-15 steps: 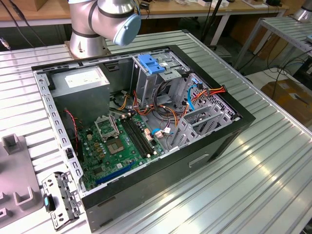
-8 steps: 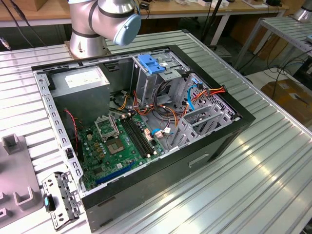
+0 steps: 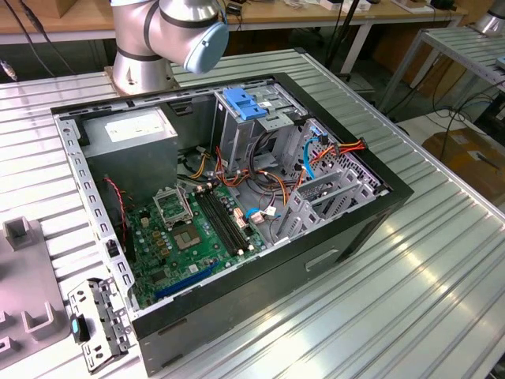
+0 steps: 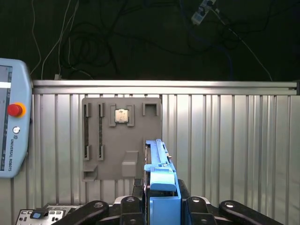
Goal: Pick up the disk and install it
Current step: 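Pick up the disk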
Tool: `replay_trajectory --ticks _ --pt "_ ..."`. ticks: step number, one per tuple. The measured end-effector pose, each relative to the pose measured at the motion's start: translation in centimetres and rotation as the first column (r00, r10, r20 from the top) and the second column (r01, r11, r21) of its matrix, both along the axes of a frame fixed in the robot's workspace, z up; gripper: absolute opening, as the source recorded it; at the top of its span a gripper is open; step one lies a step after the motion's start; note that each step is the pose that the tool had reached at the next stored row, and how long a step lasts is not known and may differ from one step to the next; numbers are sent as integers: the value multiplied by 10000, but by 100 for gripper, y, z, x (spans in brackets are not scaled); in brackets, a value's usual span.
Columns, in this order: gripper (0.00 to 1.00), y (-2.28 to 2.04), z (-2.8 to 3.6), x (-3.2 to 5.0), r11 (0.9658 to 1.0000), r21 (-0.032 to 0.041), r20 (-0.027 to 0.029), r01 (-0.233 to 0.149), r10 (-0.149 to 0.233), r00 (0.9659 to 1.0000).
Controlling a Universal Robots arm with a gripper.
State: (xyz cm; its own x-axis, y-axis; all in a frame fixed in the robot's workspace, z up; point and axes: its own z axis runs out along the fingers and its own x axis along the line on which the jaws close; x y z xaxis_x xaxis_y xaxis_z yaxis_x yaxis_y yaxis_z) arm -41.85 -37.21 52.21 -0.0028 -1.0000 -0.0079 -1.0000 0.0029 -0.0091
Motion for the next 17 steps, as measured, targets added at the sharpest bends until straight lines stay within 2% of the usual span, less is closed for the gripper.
replay_trajectory --ticks 2,7,13,17 --pt "37 0 0 119 10000 0 0 1 -1 10000" --pt "37 -1 0 192 10000 0 -1 0 0 10000" --pt "37 -1 0 324 10000 -1 -1 0 0 10000" --pt "37 -1 -1 441 10000 -1 -1 1 -1 10000"
